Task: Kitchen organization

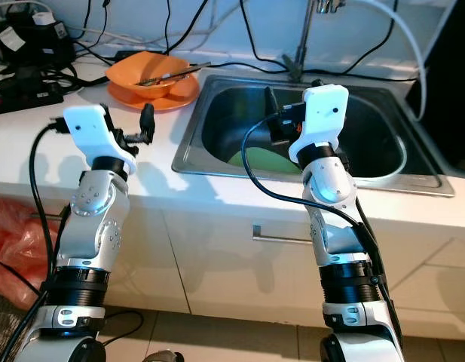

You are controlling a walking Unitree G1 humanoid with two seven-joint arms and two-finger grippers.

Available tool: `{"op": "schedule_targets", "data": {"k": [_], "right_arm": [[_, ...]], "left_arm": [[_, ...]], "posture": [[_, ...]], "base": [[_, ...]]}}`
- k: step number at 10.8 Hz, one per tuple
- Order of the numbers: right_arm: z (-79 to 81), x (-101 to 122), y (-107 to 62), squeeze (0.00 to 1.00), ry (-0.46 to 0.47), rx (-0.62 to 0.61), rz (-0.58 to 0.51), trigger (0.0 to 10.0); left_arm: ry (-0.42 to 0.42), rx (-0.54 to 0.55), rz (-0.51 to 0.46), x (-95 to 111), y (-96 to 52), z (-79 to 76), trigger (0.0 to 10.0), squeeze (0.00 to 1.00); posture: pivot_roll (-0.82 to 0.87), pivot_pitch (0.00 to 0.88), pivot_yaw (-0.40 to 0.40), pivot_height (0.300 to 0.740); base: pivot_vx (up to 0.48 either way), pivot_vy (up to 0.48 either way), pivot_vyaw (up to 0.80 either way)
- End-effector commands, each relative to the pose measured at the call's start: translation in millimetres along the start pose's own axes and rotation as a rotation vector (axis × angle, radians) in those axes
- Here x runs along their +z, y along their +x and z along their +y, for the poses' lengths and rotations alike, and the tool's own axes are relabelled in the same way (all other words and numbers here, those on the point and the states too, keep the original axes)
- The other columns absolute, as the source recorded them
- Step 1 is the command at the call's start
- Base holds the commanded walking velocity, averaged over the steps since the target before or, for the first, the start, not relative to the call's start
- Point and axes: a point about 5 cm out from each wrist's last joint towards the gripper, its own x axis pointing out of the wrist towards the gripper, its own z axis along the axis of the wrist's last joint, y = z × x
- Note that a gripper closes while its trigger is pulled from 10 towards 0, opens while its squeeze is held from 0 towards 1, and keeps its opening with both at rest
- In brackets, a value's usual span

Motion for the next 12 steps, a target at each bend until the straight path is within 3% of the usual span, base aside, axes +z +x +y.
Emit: {"op": "schedule_targets", "data": {"k": [1,3,5,8,12], "right_arm": [[-1.7,-0.2,0.7,0.00,0.010,-0.025,0.005,10.0],[4.8,-4.3,5.4,0.00,0.018,0.003,0.015,10.0],[3.1,-13.2,1.9,0.00,0.044,-0.053,0.034,10.0],[-2.4,-7.2,3.7,0.00,0.014,-0.037,0.020,10.0],[-10.5,-0.4,5.7,0.00,-0.024,-0.020,0.004,10.0]], "left_arm": [[0.019,-0.015,0.015,-5.5,-3.4,-0.1,10.0,0.00],[0.044,0.023,0.061,-18.2,-13.8,13.9,10.0,0.00],[0.055,-0.046,0.059,-18.2,-13.4,8.2,10.0,0.00],[-0.017,-0.038,0.038,-18.1,-7.5,-12.7,10.0,0.00],[-0.025,0.001,-0.013,-9.1,-6.3,-9.0,10.0,0.00]], "posture": [[0.04,0.027,-0.014,0.740],[0.08,0.052,0.022,0.740],[0.07,0.033,0.027,0.740],[0.03,0.008,-0.024,0.740],[0.02,0.005,-0.059,0.740]], "base": [[0.000,0.000,0.00],[0.000,0.000,0.00],[0.000,0.000,0.00],[0.000,0.000,0.00],[0.173,0.000,0.00]]}}
